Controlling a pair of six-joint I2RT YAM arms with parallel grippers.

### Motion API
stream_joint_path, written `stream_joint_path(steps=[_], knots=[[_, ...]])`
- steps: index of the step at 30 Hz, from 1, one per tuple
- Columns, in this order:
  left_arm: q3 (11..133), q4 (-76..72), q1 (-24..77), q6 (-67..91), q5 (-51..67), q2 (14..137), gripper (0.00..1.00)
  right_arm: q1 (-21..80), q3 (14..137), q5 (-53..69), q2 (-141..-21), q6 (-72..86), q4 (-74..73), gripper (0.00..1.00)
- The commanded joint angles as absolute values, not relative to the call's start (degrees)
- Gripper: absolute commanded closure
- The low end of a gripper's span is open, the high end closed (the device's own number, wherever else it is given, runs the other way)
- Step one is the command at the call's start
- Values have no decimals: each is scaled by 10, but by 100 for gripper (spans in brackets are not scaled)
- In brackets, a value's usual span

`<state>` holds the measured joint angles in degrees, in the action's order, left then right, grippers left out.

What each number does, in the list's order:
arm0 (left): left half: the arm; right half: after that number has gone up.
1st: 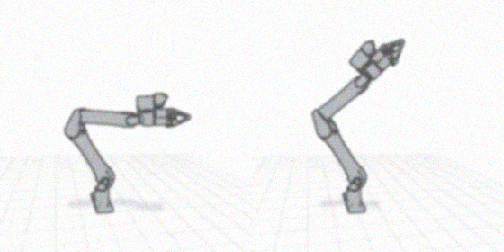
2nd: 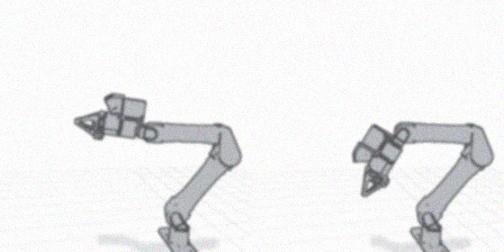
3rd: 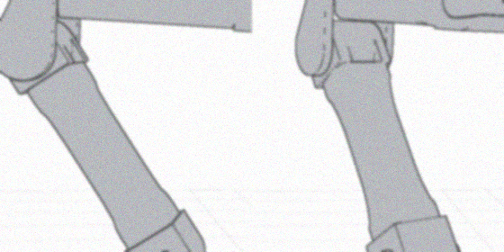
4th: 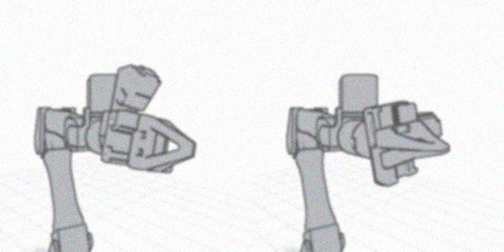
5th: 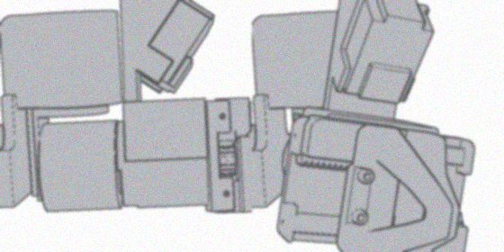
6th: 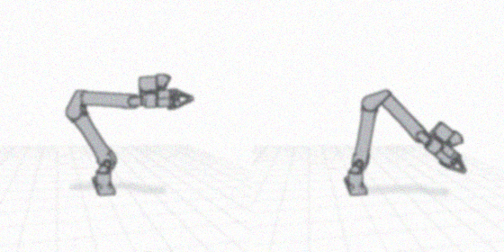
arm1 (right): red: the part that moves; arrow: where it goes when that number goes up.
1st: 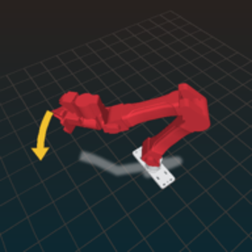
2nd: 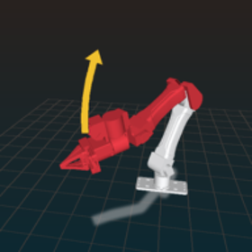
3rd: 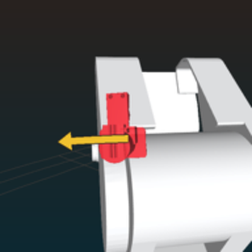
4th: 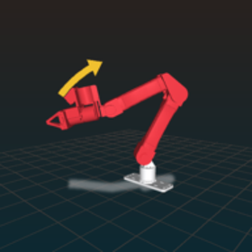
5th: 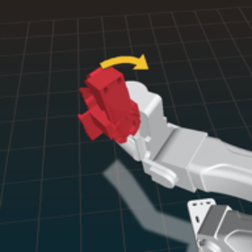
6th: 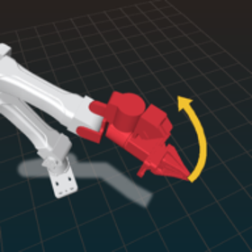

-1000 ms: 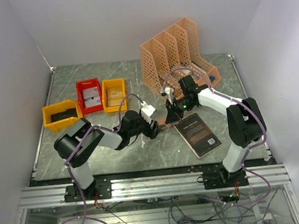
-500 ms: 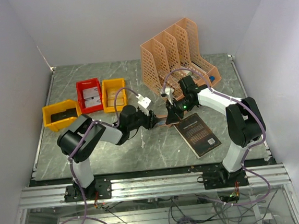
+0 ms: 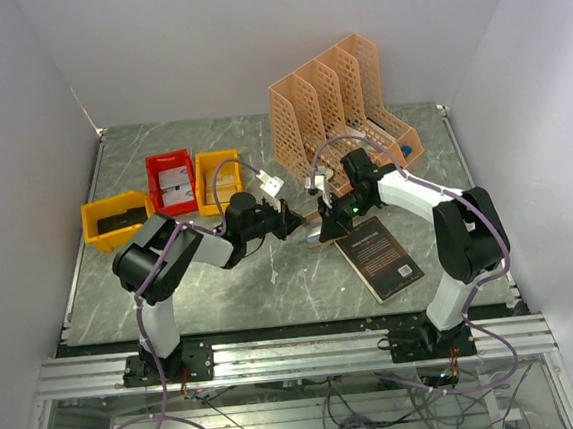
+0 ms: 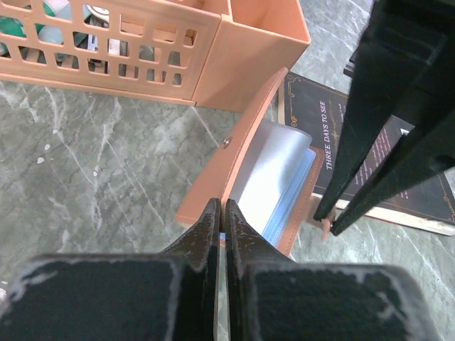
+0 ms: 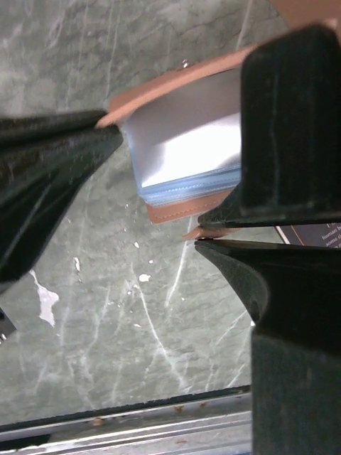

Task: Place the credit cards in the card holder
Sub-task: Open the card holder at the center of the board.

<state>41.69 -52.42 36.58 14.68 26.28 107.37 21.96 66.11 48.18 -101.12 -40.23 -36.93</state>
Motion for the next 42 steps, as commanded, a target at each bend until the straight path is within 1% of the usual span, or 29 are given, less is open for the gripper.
stream_joint_path(steps=[1,2,4,5,7,10,14,16,19,20,22,26,29,34,37,42], knots=[[423,-537,361,148,281,1068,93,240,642,479,-973,-510,-411,86],[419,-534,360,148,276,1063,93,244,631,479,-961,-540,-416,82],[405,-532,355,155,270,1053,93,247,596,486,-920,-600,-408,66],[397,-535,353,164,270,1047,93,246,572,492,-899,-638,-408,61],[383,-540,352,185,272,1037,93,242,535,500,-864,-710,-416,53],[370,-532,351,227,278,1024,93,213,535,537,-847,-764,-439,51],[352,-496,352,271,272,997,93,170,557,584,-855,-774,-472,52],[338,-470,352,286,261,977,93,158,553,591,-850,-748,-448,52],[321,-423,351,310,240,942,93,154,529,566,-831,-652,-349,53],[312,-415,351,319,234,930,93,154,520,553,-826,-620,-312,54],[291,-407,352,333,220,907,93,154,510,529,-824,-559,-258,61],[265,-388,352,335,193,879,93,159,517,483,-852,-481,-212,83],[260,-374,352,326,187,881,93,177,520,437,-884,-448,-190,93],[259,-379,351,321,183,902,93,206,538,368,-930,-402,-175,100],[259,-379,351,318,179,909,93,209,546,348,-945,-387,-173,100],[259,-370,351,312,174,921,93,225,542,354,-950,-380,-163,100]])
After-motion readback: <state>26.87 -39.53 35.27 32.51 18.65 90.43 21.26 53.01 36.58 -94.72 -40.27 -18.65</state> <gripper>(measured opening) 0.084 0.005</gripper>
